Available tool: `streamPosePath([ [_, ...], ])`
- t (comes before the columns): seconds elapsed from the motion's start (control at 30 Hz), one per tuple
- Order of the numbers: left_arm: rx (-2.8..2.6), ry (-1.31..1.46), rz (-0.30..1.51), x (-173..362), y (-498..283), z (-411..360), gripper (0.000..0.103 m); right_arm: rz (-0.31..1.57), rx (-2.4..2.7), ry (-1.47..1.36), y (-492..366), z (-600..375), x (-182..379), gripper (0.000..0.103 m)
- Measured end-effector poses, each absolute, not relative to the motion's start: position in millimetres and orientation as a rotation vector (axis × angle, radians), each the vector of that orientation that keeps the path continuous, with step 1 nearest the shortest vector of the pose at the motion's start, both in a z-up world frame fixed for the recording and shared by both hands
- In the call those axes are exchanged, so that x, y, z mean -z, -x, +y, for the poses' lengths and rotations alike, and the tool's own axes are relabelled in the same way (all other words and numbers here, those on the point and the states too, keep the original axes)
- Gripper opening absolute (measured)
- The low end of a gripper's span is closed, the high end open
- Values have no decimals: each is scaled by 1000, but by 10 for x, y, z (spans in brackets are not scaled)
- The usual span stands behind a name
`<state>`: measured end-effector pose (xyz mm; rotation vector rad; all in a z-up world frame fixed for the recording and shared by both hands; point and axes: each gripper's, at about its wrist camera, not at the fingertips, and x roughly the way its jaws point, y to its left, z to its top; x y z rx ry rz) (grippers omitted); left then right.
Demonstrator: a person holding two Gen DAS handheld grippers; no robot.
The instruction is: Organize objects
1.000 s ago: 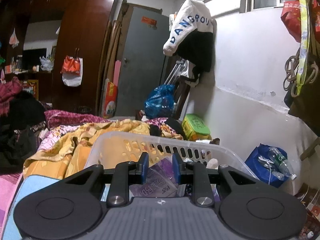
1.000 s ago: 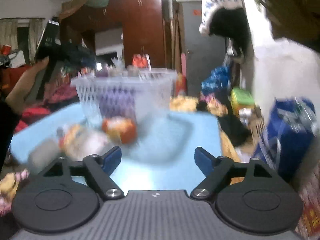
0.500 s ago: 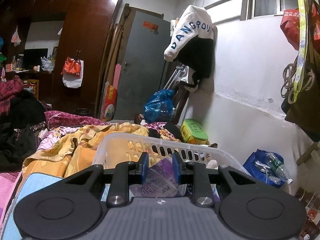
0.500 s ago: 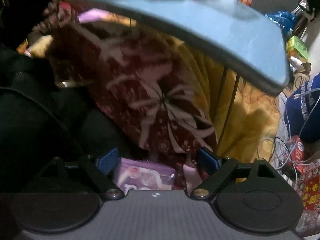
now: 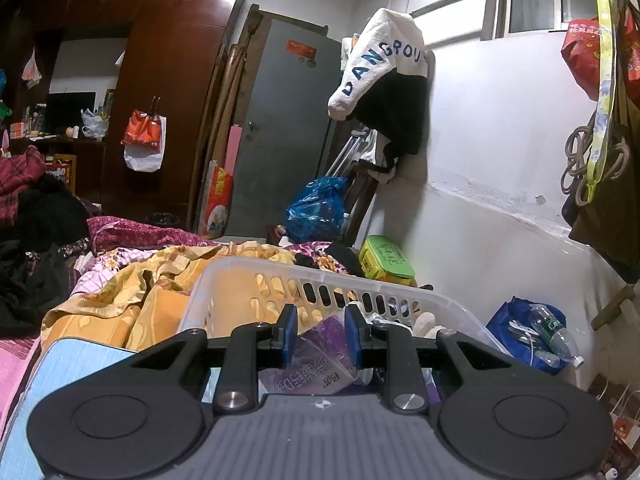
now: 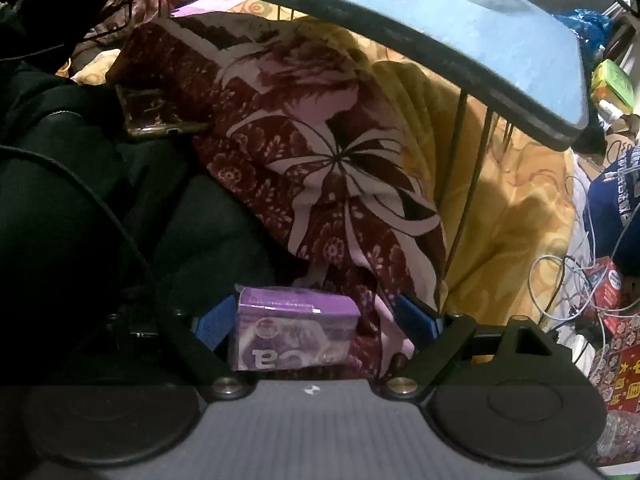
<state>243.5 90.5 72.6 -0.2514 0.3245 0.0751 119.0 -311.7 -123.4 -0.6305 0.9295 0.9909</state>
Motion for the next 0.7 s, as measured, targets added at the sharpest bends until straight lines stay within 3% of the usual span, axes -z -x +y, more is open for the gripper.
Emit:
streamPosePath([
  [0.5,-60,270,326,-664,-2466,929,29,1080,-1045,729,-1120,-2961,1514,85],
  [0.57,-56,270,324,-655,-2471,930,29,1062,-1028,767,-1093,-2946,1501,80],
  [0.7,-53,289,323,-628,-2472,969,27,946,-1047,671,-1129,-3047,1250,80],
])
